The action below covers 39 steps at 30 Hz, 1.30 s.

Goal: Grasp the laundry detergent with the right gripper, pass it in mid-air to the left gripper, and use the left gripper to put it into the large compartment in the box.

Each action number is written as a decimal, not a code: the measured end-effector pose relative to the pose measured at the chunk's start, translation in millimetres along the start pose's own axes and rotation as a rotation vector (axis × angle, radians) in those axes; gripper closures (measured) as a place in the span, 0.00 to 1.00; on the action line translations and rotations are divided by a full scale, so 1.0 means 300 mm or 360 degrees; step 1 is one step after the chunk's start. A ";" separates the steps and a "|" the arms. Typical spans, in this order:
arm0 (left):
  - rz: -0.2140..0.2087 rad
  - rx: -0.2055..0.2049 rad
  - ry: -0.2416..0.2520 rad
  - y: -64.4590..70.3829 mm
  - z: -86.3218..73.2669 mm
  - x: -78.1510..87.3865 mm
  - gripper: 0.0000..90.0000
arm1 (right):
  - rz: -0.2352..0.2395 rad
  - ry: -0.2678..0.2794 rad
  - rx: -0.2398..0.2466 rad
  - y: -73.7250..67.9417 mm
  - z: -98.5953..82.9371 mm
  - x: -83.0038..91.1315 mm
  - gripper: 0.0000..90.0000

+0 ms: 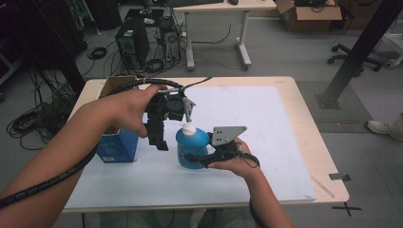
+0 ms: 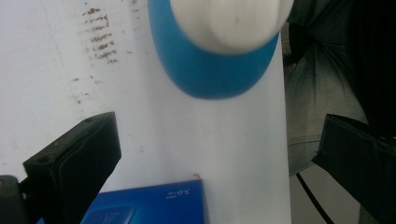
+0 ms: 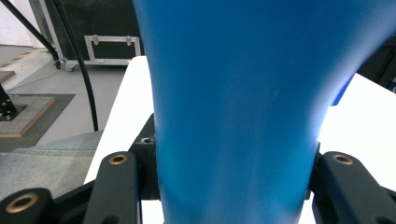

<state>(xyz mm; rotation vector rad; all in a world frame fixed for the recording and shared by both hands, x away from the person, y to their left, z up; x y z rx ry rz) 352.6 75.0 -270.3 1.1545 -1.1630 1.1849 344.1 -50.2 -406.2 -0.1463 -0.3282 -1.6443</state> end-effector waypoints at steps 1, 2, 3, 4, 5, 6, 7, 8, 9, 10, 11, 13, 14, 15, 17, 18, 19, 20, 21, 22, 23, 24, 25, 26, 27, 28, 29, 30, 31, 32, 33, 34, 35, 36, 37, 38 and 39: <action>0.0006 0.0004 0.0000 0.000 0.001 -0.001 0.00 | 0.0005 -0.0002 0.0000 -0.001 0.000 -0.005 0.51; -0.0001 0.0003 -0.0003 0.001 0.003 -0.004 0.00 | 0.0008 -0.0004 0.0004 -0.001 0.001 -0.010 0.51; -0.0004 0.0000 -0.0005 0.001 0.003 -0.005 0.00 | 0.0011 -0.0004 0.0007 -0.002 0.002 -0.017 0.51; 0.0006 0.0001 -0.0008 0.001 0.005 -0.008 0.00 | 0.0013 -0.0004 0.0004 -0.003 0.003 -0.019 0.51; 0.0001 0.0002 -0.0008 0.002 0.006 -0.009 0.00 | 0.0016 -0.0004 0.0007 -0.003 0.005 -0.026 0.51; 0.0000 0.0003 0.0000 0.003 0.008 -0.012 0.00 | 0.0019 -0.0005 0.0010 -0.003 0.006 -0.030 0.51; 0.0004 0.0015 -0.0004 0.005 0.008 -0.013 0.00 | 0.0024 -0.0005 0.0007 -0.003 0.007 -0.035 0.51; 0.0005 0.0013 -0.0003 0.005 0.010 -0.014 0.00 | 0.0034 -0.0004 0.0008 -0.003 0.011 -0.045 0.51; 0.0004 0.0003 -0.0003 0.005 0.011 -0.015 0.00 | 0.0034 -0.0004 0.0008 -0.003 0.011 -0.045 0.51; 0.0010 0.0001 0.0003 0.005 0.014 -0.017 0.00 | 0.0042 -0.0003 0.0005 -0.004 0.015 -0.055 0.51; 0.0010 0.0001 0.0003 0.005 0.014 -0.017 0.00 | 0.0042 -0.0003 0.0005 -0.004 0.015 -0.055 0.51; 0.0014 0.0001 -0.0001 0.006 0.014 -0.017 0.00 | 0.0048 -0.0004 0.0006 -0.004 0.017 -0.064 0.51; 0.0015 0.0004 -0.0001 0.006 0.014 -0.017 0.00 | 0.0048 -0.0005 0.0010 -0.003 0.018 -0.068 0.51; 0.0015 0.0003 -0.0002 0.006 0.014 -0.017 0.00 | 0.0052 -0.0001 0.0006 -0.003 0.020 -0.072 0.51; 0.0018 0.0003 -0.0006 0.006 0.015 -0.017 0.00 | 0.0054 -0.0001 0.0006 -0.003 0.023 -0.080 0.51; 0.0018 0.0003 -0.0008 0.007 0.016 -0.018 0.00 | 0.0057 -0.0002 0.0010 -0.003 0.024 -0.084 0.51; 0.0017 0.0001 -0.0007 0.007 0.018 -0.020 0.00 | 0.0066 -0.0004 0.0007 -0.003 0.026 -0.087 0.51; 0.0018 0.0003 -0.0008 0.008 0.019 -0.021 0.00 | 0.0067 -0.0003 0.0008 -0.003 0.028 -0.091 0.51; 0.0013 -0.0003 -0.0011 0.009 0.020 -0.023 0.00 | 0.0070 -0.0004 0.0005 -0.003 0.029 -0.095 0.51; 0.0018 -0.0003 -0.0007 0.010 0.024 -0.026 0.00 | 0.0071 -0.0001 0.0011 -0.001 0.032 -0.101 0.51; 0.0018 -0.0003 -0.0007 0.010 0.024 -0.026 0.00 | 0.0075 -0.0001 0.0003 -0.001 0.034 -0.104 0.51; 0.0013 -0.0004 -0.0009 0.011 0.024 -0.026 0.00 | 0.0075 -0.0001 0.0003 -0.001 0.034 -0.104 0.51; 0.0013 -0.0011 -0.0016 0.012 0.025 -0.028 0.00 | 0.0077 0.0000 0.0004 0.000 0.035 -0.107 0.51; 0.0017 -0.0010 -0.0017 0.012 0.026 -0.029 0.00 | 0.0080 0.0001 0.0004 0.001 0.035 -0.110 0.51; 0.0012 -0.0009 -0.0019 0.014 0.026 -0.032 0.00 | 0.0082 -0.0001 0.0005 0.002 0.035 -0.112 0.51; 0.0011 -0.0009 -0.0020 0.014 0.026 -0.033 0.00 | 0.0084 -0.0006 0.0009 0.002 0.034 -0.117 0.51; 0.0016 -0.0009 -0.0021 0.014 0.026 -0.035 0.00 | 0.0084 -0.0006 0.0009 0.002 0.034 -0.117 0.51; 0.0015 -0.0007 -0.0026 0.014 0.026 -0.036 0.00 | 0.0087 -0.0007 0.0004 0.002 0.034 -0.119 0.51; 0.0016 -0.0007 -0.0025 0.014 0.026 -0.039 0.00 | 0.0087 -0.0007 0.0004 0.002 0.034 -0.119 0.51; 0.0018 -0.0008 -0.0027 0.013 0.028 -0.042 0.00 | 0.0088 -0.0004 0.0001 0.002 0.034 -0.121 0.51; 0.0018 -0.0008 -0.0027 0.013 0.028 -0.042 0.00 | 0.0088 -0.0004 0.0001 0.002 0.034 -0.121 0.51; 0.0017 -0.0009 -0.0029 0.014 0.028 -0.044 0.00 | 0.0085 -0.0004 0.0003 0.002 0.034 -0.122 0.51; 0.0020 -0.0007 -0.0026 0.014 0.029 -0.047 0.00 | 0.0087 -0.0001 0.0004 0.002 0.034 -0.123 0.51; 0.0021 -0.0008 -0.0028 0.014 0.031 -0.050 0.00 | 0.0087 0.0000 0.0004 0.002 0.034 -0.123 0.51; 0.0018 -0.0008 -0.0029 0.015 0.031 -0.053 0.00 | 0.0087 0.0000 0.0008 0.003 0.035 -0.124 0.51; 0.0017 -0.0008 -0.0033 0.015 0.033 -0.059 0.00 | 0.0088 0.0002 0.0005 0.003 0.036 -0.124 0.51; 0.0017 -0.0008 -0.0033 0.015 0.033 -0.059 0.00 | 0.0088 0.0002 0.0005 0.003 0.036 -0.124 0.51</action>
Point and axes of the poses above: each handheld gripper's, and its own axes: x roughly backward along the jaws, z roughly out of its top, y roughly to its right, the point moved 5 cm from there along -x, roughly forward along the jaws, and after that the axes turned 5 degrees about x, right-handed, at the moved point
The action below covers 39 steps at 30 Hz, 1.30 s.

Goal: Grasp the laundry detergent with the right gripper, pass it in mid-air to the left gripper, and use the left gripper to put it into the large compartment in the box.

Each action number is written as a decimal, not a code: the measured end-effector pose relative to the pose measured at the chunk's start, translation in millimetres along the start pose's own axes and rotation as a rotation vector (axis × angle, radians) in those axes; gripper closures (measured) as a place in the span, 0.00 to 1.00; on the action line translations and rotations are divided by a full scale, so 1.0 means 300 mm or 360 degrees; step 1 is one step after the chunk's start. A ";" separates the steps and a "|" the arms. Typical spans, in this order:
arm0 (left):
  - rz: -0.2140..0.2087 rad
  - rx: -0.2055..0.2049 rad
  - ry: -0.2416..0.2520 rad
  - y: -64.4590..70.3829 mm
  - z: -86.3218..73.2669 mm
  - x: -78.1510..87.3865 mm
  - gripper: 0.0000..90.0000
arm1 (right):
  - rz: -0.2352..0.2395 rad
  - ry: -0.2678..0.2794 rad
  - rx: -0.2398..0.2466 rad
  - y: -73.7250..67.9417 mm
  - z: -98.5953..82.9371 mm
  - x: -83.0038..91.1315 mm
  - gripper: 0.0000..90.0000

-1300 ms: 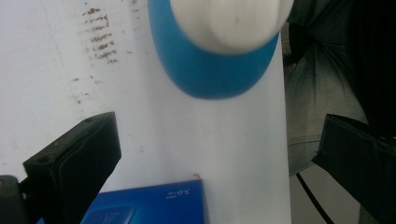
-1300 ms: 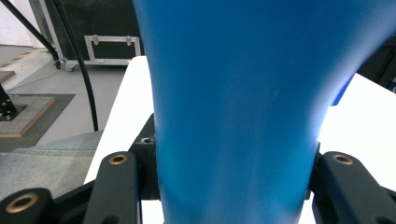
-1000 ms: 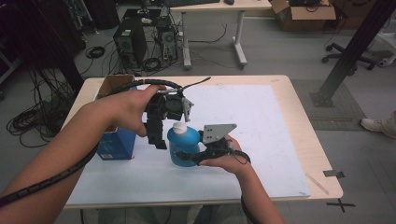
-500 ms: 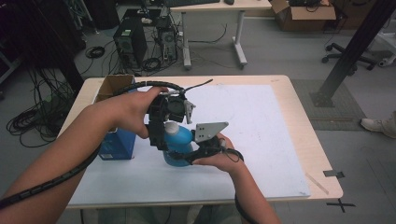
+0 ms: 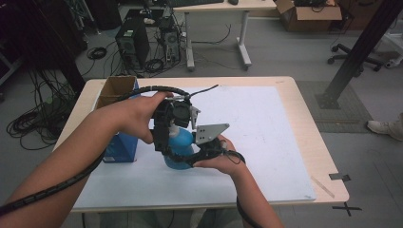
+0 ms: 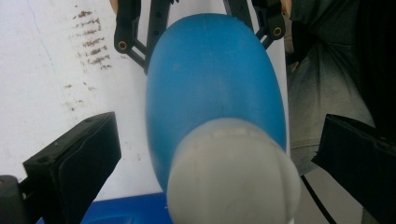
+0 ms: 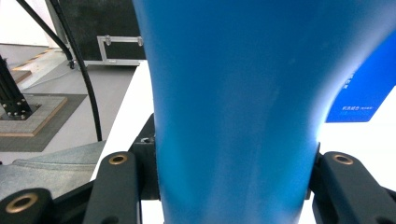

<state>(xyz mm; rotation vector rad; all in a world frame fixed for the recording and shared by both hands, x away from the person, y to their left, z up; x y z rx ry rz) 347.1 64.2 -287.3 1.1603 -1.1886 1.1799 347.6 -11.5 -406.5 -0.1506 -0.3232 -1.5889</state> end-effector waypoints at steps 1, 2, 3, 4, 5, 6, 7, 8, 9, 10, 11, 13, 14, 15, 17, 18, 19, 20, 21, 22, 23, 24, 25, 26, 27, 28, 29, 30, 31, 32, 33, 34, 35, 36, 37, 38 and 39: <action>-0.0001 0.0009 0.0001 0.002 0.000 -0.002 0.00 | -0.0003 -0.0003 0.0000 -0.001 0.001 -0.001 0.51; 0.0000 0.0000 0.0003 0.000 0.001 -0.005 0.00 | -0.0002 -0.0003 0.0010 0.000 0.003 -0.003 0.51; -0.0007 -0.0005 -0.0002 0.001 0.001 -0.011 0.00 | -0.0002 -0.0001 0.0012 -0.001 0.005 -0.004 0.51; -0.0007 -0.0005 -0.0002 0.001 0.001 -0.011 0.00 | -0.0002 -0.0001 0.0012 -0.001 0.005 -0.004 0.51; -0.0005 -0.0001 -0.0002 0.002 0.001 -0.013 0.00 | 0.0004 0.0002 0.0003 -0.003 0.007 -0.005 0.51; -0.0003 0.0000 -0.0007 0.003 0.000 -0.014 0.00 | 0.0004 0.0002 0.0003 -0.003 0.007 -0.005 0.51; -0.0004 0.0000 -0.0007 0.004 0.000 -0.015 0.00 | 0.0000 0.0003 0.0004 -0.003 0.009 -0.006 0.51; -0.0005 0.0003 -0.0007 0.005 -0.001 -0.016 0.00 | 0.0003 0.0002 0.0004 -0.003 0.009 -0.006 0.51; 0.0005 0.0005 0.0000 0.005 -0.001 -0.017 0.00 | 0.0004 0.0003 0.0002 -0.003 0.009 -0.007 0.51; 0.0010 0.0002 0.0000 0.004 -0.001 -0.017 0.00 | 0.0002 0.0002 0.0002 -0.002 0.009 -0.007 0.51; 0.0009 0.0004 -0.0005 0.004 -0.002 -0.017 0.00 | 0.0001 0.0005 0.0003 -0.002 0.010 -0.009 0.51; 0.0020 0.0001 -0.0002 0.003 -0.002 -0.018 0.00 | 0.0012 -0.0005 -0.0038 -0.008 0.011 -0.007 0.51; 0.0024 0.0001 -0.0006 0.002 -0.003 -0.019 0.00 | 0.0004 0.0005 -0.0005 -0.004 0.011 -0.010 0.51; 0.0024 0.0000 -0.0011 0.001 -0.003 -0.019 0.00 | 0.0003 0.0008 -0.0003 -0.004 0.011 -0.011 0.51; 0.0037 -0.0002 -0.0005 0.000 -0.003 -0.021 0.00 | 0.0001 0.0007 -0.0003 -0.004 0.013 -0.011 0.51; 0.0042 -0.0001 -0.0005 0.000 -0.004 -0.022 0.00 | 0.0001 0.0007 -0.0001 -0.004 0.013 -0.010 0.51; 0.0042 -0.0001 -0.0005 0.000 -0.004 -0.022 0.00 | 0.0002 0.0009 -0.0003 -0.004 0.014 -0.010 0.51; 0.0056 -0.0003 -0.0005 -0.001 -0.003 -0.023 0.00 | 0.0002 0.0009 -0.0003 -0.004 0.014 -0.010 0.51; 0.0055 -0.0001 -0.0006 -0.001 -0.003 -0.023 0.01 | -0.0002 0.0012 0.0001 -0.003 0.015 -0.009 0.51; 0.0055 -0.0002 -0.0011 0.000 -0.004 -0.024 0.01 | -0.0002 0.0012 0.0001 -0.003 0.015 -0.009 0.51; 0.0073 -0.0007 -0.0013 0.000 -0.003 -0.022 0.02 | -0.0004 0.0010 -0.0001 -0.003 0.016 -0.008 0.51; 0.0073 -0.0007 -0.0013 0.000 -0.003 -0.022 0.04 | -0.0004 0.0010 -0.0001 -0.003 0.016 -0.008 0.51; 0.0065 -0.0004 -0.0015 0.001 -0.003 -0.021 0.06 | -0.0004 0.0007 0.0001 -0.003 0.016 -0.007 0.51; 0.0070 -0.0009 -0.0018 0.002 -0.002 -0.019 0.06 | -0.0004 0.0007 0.0001 -0.003 0.016 -0.007 0.51; 0.0081 -0.0012 -0.0013 0.002 0.000 -0.018 0.07 | -0.0003 0.0010 -0.0005 -0.004 0.017 -0.007 0.51; 0.0077 -0.0013 -0.0015 0.003 0.001 -0.017 0.07 | -0.0003 0.0010 0.0001 -0.004 0.017 -0.007 0.51; 0.0083 -0.0015 -0.0022 0.005 0.002 -0.017 0.08 | -0.0002 0.0015 -0.0001 -0.005 0.017 -0.007 0.51; 0.0083 -0.0015 -0.0022 0.005 0.002 -0.017 0.09 | -0.0002 0.0015 -0.0001 -0.005 0.017 -0.007 0.51; 0.0082 -0.0012 -0.0026 0.006 0.003 -0.017 0.09 | -0.0004 0.0017 0.0000 -0.006 0.017 -0.007 0.51; 0.0084 -0.0021 -0.0025 0.006 0.004 -0.017 0.10 | -0.0005 0.0019 -0.0001 -0.006 0.017 -0.008 0.51; 0.0089 -0.0024 -0.0029 0.006 0.004 -0.015 0.11 | -0.0004 0.0017 0.0000 -0.007 0.018 -0.008 0.51; 0.0089 -0.0023 -0.0032 0.007 0.005 -0.014 0.11 | -0.0004 0.0017 0.0000 -0.007 0.018 -0.008 0.51; 0.0091 -0.0022 -0.0030 0.007 0.005 -0.013 0.12 | -0.0004 0.0017 -0.0002 -0.007 0.019 -0.007 0.51; 0.0094 -0.0018 -0.0023 0.007 0.006 -0.013 0.12 | -0.0003 0.0016 0.0002 -0.007 0.019 -0.007 0.51; 0.0097 -0.0017 -0.0024 0.008 0.006 -0.013 0.13 | -0.0003 0.0017 0.0001 -0.008 0.020 -0.007 0.51; 0.0097 -0.0012 -0.0024 0.009 0.006 -0.013 0.13 | -0.0004 0.0017 0.0002 -0.007 0.022 -0.006 0.51; 0.0096 -0.0012 -0.0032 0.010 0.006 -0.012 0.14 | -0.0004 0.0018 0.0003 -0.007 0.023 -0.006 0.51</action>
Point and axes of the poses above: each handheld gripper's, and its own axes: x roughly backward along the jaws, z roughly out of its top, y roughly to its right, the point moved 5 cm from there along -x, roughly forward along the jaws, and after that the axes turned 5 degrees about x, right-handed, at the moved point
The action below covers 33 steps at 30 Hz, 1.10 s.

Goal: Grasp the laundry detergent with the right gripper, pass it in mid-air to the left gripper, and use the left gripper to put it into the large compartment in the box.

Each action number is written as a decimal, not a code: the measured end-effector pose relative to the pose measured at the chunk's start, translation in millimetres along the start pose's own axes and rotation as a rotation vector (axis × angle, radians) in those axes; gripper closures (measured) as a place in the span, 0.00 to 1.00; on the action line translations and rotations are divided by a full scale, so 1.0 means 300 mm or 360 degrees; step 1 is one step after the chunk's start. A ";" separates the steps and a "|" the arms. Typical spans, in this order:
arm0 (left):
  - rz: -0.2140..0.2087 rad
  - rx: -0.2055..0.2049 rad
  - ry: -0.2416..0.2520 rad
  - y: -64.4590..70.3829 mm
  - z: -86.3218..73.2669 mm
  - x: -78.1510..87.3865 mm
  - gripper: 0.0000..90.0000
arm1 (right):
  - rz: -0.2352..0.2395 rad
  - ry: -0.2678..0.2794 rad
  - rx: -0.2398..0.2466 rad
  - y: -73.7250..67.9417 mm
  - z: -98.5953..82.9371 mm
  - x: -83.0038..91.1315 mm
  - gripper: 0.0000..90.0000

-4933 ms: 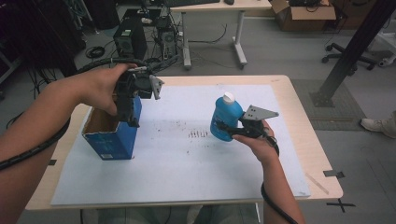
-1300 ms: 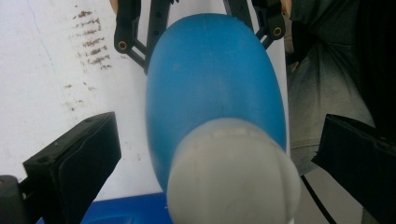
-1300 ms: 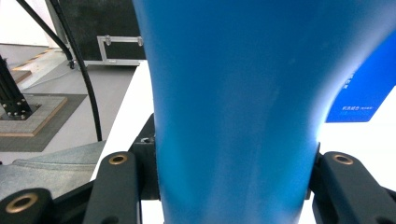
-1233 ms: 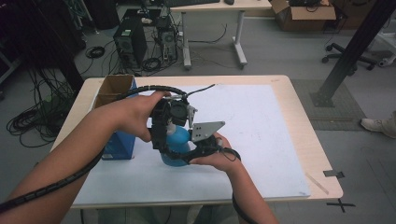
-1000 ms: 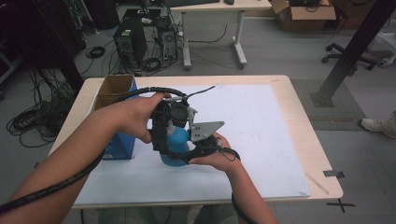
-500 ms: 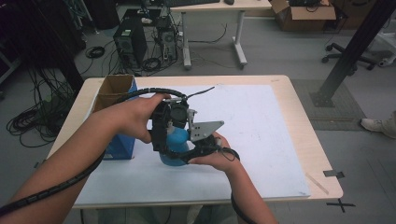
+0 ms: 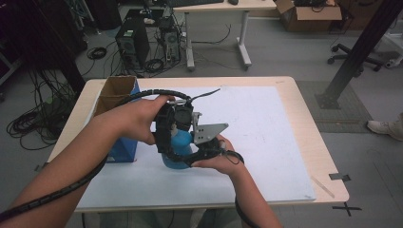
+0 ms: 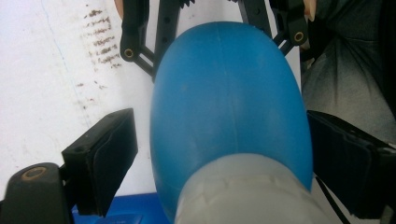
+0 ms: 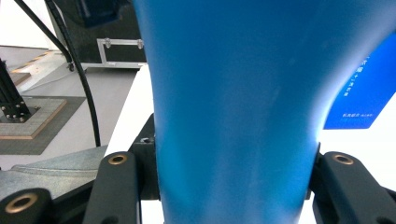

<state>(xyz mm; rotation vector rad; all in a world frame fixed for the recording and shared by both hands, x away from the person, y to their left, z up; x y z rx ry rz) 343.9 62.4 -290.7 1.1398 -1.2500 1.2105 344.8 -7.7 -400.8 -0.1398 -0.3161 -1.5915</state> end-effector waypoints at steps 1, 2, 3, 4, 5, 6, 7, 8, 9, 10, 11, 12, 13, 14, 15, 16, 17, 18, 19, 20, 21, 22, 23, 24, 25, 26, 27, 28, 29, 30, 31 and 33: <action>0.0009 0.0000 0.0002 0.001 0.000 0.000 0.15 | -0.0002 0.0000 0.0002 0.000 0.002 0.001 0.51; 0.0008 0.0001 -0.0005 0.002 -0.001 0.000 0.16 | -0.0001 0.0000 0.0001 0.000 0.003 0.002 0.51; 0.0008 0.0001 -0.0005 0.002 -0.001 0.000 0.17 | 0.0000 -0.0002 0.0004 0.000 0.004 0.003 0.51; 0.0010 0.0004 -0.0004 0.002 -0.001 0.001 0.17 | 0.0000 -0.0002 0.0004 0.000 0.004 0.003 0.51; 0.0007 0.0006 -0.0003 0.002 0.000 0.003 0.18 | -0.0002 -0.0001 0.0007 0.000 0.005 0.003 0.51; 0.0012 0.0013 -0.0009 0.004 0.001 0.005 0.19 | 0.0001 0.0000 0.0006 -0.002 0.007 0.003 0.51; 0.0012 0.0013 -0.0009 0.004 0.001 0.005 0.20 | 0.0001 0.0000 0.0006 -0.002 0.007 0.003 0.51; 0.0011 0.0008 -0.0016 0.004 0.002 0.006 0.20 | -0.0001 0.0005 0.0006 -0.003 0.008 0.003 0.51; 0.0011 0.0008 -0.0016 0.004 0.002 0.006 0.21 | -0.0001 0.0005 0.0006 -0.003 0.008 0.003 0.51; 0.0013 0.0009 -0.0014 0.005 0.002 0.005 0.21 | -0.0002 0.0007 0.0006 -0.003 0.009 0.003 0.51; 0.0016 0.0010 -0.0017 0.005 0.002 0.005 0.22 | -0.0002 0.0005 0.0006 -0.003 0.009 0.004 0.51; 0.0017 0.0010 -0.0017 0.006 0.003 0.005 0.22 | -0.0001 0.0004 0.0007 -0.004 0.009 0.004 0.51; 0.0019 0.0013 -0.0008 0.006 0.004 0.005 0.23 | -0.0002 0.0003 0.0007 -0.004 0.010 0.005 0.51; 0.0020 0.0009 -0.0016 0.006 0.005 0.005 0.24 | -0.0001 0.0004 0.0007 -0.004 0.010 0.005 0.51; 0.0022 0.0008 -0.0018 0.006 0.005 0.005 0.25 | -0.0002 0.0003 0.0008 -0.005 0.010 0.005 0.51; 0.0024 0.0007 -0.0018 0.006 0.006 0.005 0.26 | -0.0003 0.0002 0.0008 -0.005 0.011 0.006 0.51; 0.0024 0.0011 -0.0020 0.006 0.006 0.004 0.26 | -0.0001 0.0001 0.0010 -0.005 0.010 0.006 0.51; 0.0024 0.0011 -0.0025 0.006 0.006 0.003 0.27 | -0.0003 0.0003 0.0006 -0.005 0.010 0.007 0.51; 0.0025 0.0013 -0.0031 0.006 0.005 0.003 0.28 | -0.0003 0.0005 0.0004 -0.005 0.010 0.007 0.51; 0.0025 0.0015 -0.0038 0.005 0.005 0.003 0.29 | -0.0006 0.0008 0.0003 -0.005 0.010 0.008 0.51; 0.0026 0.0017 -0.0036 0.004 0.005 0.002 0.29 | -0.0006 0.0008 0.0001 -0.005 0.010 0.008 0.51; 0.0026 0.0019 -0.0029 0.004 0.005 0.001 0.29 | -0.0008 0.0009 0.0005 -0.004 0.009 0.008 0.51; 0.0026 0.0018 -0.0029 0.004 0.005 0.001 0.29 | -0.0008 0.0009 0.0005 -0.004 0.009 0.008 0.51; 0.0025 0.0019 -0.0028 0.004 0.006 0.001 0.30 | -0.0010 0.0008 0.0004 -0.003 0.009 0.009 0.51; 0.0024 0.0018 -0.0033 0.005 0.006 0.002 0.30 | -0.0010 0.0010 0.0006 -0.003 0.009 0.009 0.51; 0.0021 0.0017 -0.0035 0.005 0.007 0.002 0.31 | -0.0008 0.0011 0.0004 -0.003 0.008 0.008 0.51; 0.0022 0.0024 -0.0038 0.007 0.007 0.000 0.32 | -0.0007 0.0014 -0.0001 -0.003 0.008 0.007 0.51; 0.0023 0.0017 -0.0040 0.006 0.008 -0.001 0.33 | -0.0008 0.0012 -0.0001 -0.003 0.006 0.007 0.51; 0.0021 0.0017 -0.0045 0.007 0.008 -0.002 0.34 | -0.0008 0.0013 -0.0003 -0.003 0.006 0.007 0.51; 0.0017 0.0015 -0.0041 0.008 0.009 -0.005 0.36 | -0.0007 0.0015 -0.0003 -0.003 0.006 0.006 0.51; 0.0013 0.0020 -0.0047 0.010 0.009 -0.005 0.37 | -0.0008 0.0018 -0.0003 -0.002 0.007 0.007 0.51; 0.0018 0.0015 -0.0054 0.008 0.010 -0.005 0.41 | -0.0006 0.0016 0.0000 -0.003 0.007 0.006 0.51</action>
Point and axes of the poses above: each handheld gripper's, and its own axes: x roughly backward along the jaws, z roughly out of its top, y roughly to its right, the point moved 5 cm from there along -x, roughly forward along the jaws, and after that the axes turned 5 degrees about x, right-handed, at the moved point
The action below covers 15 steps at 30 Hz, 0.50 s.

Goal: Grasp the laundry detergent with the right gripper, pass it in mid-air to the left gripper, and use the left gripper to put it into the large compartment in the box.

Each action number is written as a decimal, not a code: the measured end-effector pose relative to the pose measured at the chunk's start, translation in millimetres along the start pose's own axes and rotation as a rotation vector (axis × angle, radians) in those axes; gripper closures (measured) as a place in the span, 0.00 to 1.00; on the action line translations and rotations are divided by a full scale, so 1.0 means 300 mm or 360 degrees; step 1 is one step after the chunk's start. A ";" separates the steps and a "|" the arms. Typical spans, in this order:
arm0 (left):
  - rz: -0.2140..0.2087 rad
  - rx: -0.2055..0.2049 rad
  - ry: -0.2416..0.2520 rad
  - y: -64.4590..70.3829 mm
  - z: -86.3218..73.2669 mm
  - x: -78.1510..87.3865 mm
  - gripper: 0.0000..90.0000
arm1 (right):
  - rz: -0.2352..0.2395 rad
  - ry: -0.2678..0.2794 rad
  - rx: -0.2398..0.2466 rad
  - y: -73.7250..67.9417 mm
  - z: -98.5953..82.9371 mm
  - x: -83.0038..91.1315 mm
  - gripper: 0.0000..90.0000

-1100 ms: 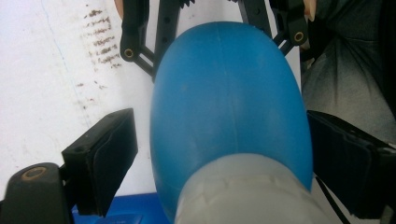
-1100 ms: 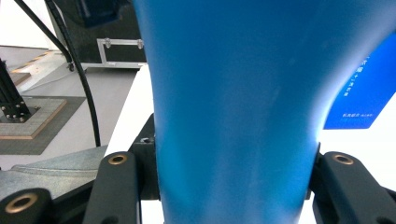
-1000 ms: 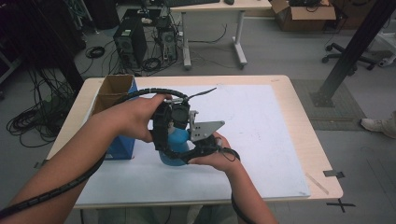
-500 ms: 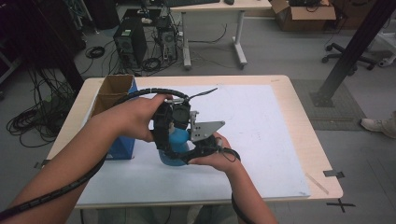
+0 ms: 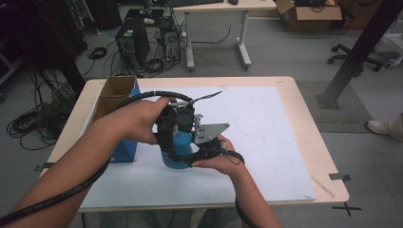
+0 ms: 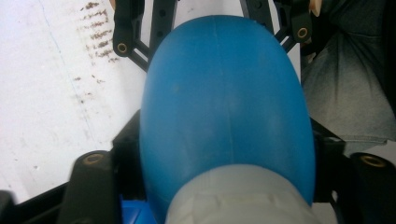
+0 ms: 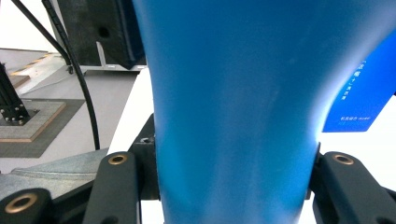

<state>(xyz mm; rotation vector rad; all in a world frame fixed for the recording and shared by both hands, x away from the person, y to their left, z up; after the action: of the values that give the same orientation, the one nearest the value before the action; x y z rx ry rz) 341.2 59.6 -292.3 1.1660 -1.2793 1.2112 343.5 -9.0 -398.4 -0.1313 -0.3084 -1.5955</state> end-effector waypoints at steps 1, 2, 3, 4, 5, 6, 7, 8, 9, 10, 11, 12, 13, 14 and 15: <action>-0.0001 0.0005 -0.0002 0.001 0.000 -0.001 0.41 | 0.0005 -0.0002 -0.0001 -0.001 0.000 0.000 0.51; -0.0001 0.0005 -0.0002 0.001 0.000 -0.001 0.41 | 0.0005 -0.0002 -0.0001 -0.001 0.000 0.000 0.51; 0.0007 -0.0006 0.0003 0.000 0.001 -0.001 0.41 | 0.0003 -0.0001 -0.0002 -0.001 0.000 0.000 0.51; 0.0007 -0.0006 0.0003 0.000 0.001 -0.001 0.42 | 0.0003 -0.0001 -0.0002 -0.001 0.000 0.000 0.51; 0.0012 -0.0008 0.0001 0.000 0.002 -0.002 0.42 | 0.0002 0.0000 -0.0001 -0.001 0.000 0.002 0.51; 0.0012 -0.0008 0.0001 0.000 0.002 -0.002 0.42 | 0.0002 0.0000 -0.0001 -0.001 0.000 0.002 0.51; 0.0016 -0.0009 0.0000 0.000 0.003 -0.002 0.42 | -0.0004 -0.0005 -0.0002 -0.001 0.000 0.004 0.51; 0.0023 -0.0008 -0.0007 0.001 0.003 0.000 0.42 | -0.0004 -0.0005 -0.0002 -0.001 0.000 0.004 0.51; 0.0028 -0.0007 -0.0013 0.001 0.003 0.000 0.42 | -0.0008 -0.0004 0.0001 0.000 -0.001 0.005 0.51; 0.0041 -0.0009 -0.0020 0.003 0.004 0.000 0.42 | -0.0006 -0.0003 0.0001 0.000 -0.001 0.005 0.51; 0.0041 0.0001 -0.0023 0.005 0.005 0.000 0.42 | -0.0010 -0.0003 0.0002 -0.001 -0.001 0.005 0.51; 0.0042 -0.0001 -0.0027 0.004 0.005 0.000 0.42 | -0.0013 0.0001 0.0002 -0.001 -0.001 0.006 0.51; 0.0046 -0.0003 -0.0032 0.006 0.005 -0.001 0.42 | -0.0010 0.0000 0.0002 -0.002 -0.001 0.005 0.51; 0.0043 0.0005 -0.0039 0.009 0.006 0.001 0.42 | -0.0008 -0.0002 0.0003 -0.003 -0.001 0.005 0.51; 0.0036 0.0015 -0.0039 0.009 0.008 0.003 0.43 | -0.0004 0.0010 0.0007 -0.006 -0.001 0.004 0.50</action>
<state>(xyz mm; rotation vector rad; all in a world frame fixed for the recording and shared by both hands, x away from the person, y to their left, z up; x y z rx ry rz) 338.4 57.3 -291.6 1.1795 -1.3093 1.2240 341.7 -10.1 -398.6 -0.1227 -0.3074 -1.5974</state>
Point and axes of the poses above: each handheld gripper's, and its own axes: x roughly backward along the jaws, z roughly out of its top, y roughly to its right, the point moved 5 cm from there along -x, roughly forward along the jaws, and after that the axes turned 5 degrees about x, right-handed, at the moved point
